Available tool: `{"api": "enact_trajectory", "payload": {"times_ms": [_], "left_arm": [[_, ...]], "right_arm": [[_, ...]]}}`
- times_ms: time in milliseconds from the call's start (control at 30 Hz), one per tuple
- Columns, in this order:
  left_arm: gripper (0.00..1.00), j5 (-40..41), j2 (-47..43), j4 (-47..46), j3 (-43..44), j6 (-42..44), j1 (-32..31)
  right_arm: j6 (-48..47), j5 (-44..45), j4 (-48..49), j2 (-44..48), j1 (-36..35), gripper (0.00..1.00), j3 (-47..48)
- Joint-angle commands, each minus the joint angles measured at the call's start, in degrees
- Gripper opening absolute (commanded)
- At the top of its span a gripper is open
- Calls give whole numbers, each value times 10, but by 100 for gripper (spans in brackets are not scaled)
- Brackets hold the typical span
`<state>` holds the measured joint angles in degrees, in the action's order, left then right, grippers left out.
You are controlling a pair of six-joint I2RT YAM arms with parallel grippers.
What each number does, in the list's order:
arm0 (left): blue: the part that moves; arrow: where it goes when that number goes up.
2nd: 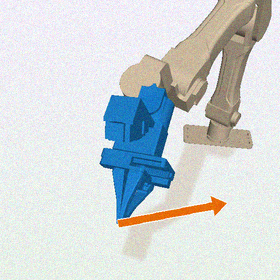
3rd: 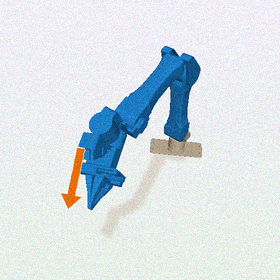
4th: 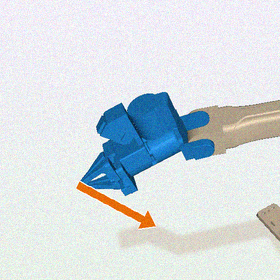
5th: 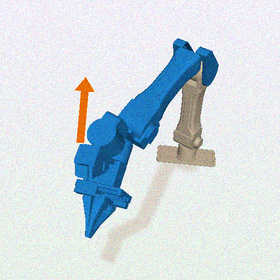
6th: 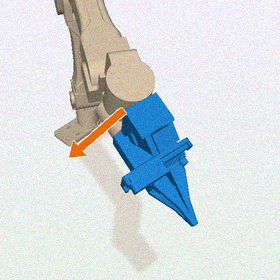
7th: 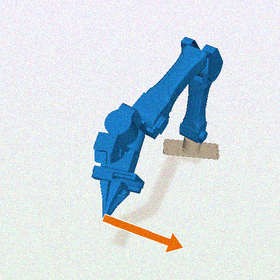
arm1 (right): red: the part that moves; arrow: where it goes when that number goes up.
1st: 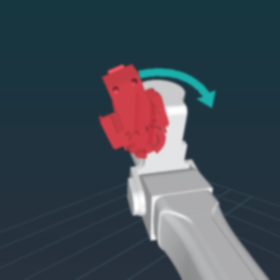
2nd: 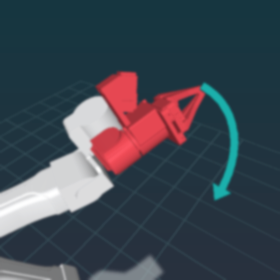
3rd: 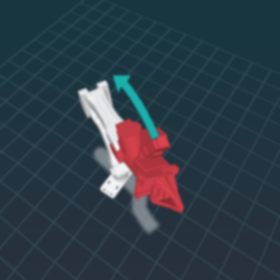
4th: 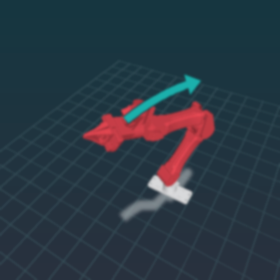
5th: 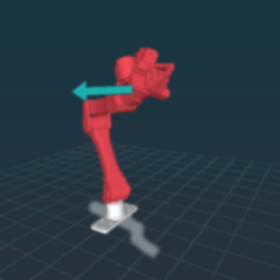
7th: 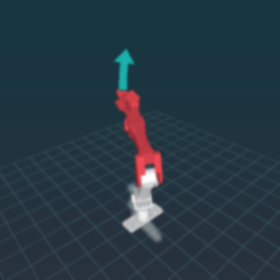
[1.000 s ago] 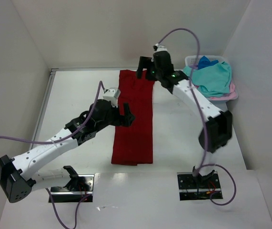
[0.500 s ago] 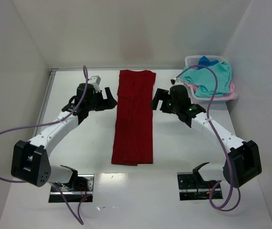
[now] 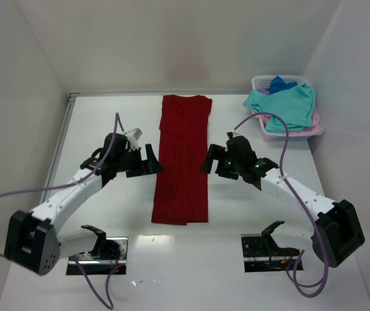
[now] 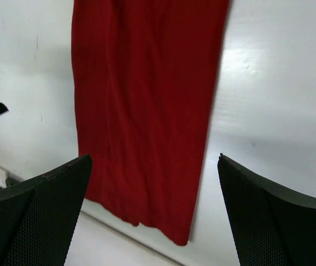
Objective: Fold and stack the t-shirts
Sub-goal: Grab the bottom of the folded rectangular tshirt with both arms
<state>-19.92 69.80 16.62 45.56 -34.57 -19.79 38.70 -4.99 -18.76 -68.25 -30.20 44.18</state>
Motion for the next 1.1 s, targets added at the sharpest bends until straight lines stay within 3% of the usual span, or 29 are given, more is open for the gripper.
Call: {"api": "enact_trajectory", "payload": {"times_ms": [0,133,367,900,1067], "left_arm": [[99,-26,-99,31,-33,-65,-3],[99,-26,-165,36,-70,-125,-10],[99,1,-187,82,-103,-146,-46],[99,89,-46,87,-108,-148,-184],[99,127,1,87,-90,-160,-232]], "right_arm": [[30,-19,-17,6,-33,100,-22],[42,-19,-43,-6,-64,100,-35],[75,-12,-83,16,-91,100,-67],[140,-55,-51,44,-145,94,-139],[161,-55,-30,33,-165,87,-151]]}}
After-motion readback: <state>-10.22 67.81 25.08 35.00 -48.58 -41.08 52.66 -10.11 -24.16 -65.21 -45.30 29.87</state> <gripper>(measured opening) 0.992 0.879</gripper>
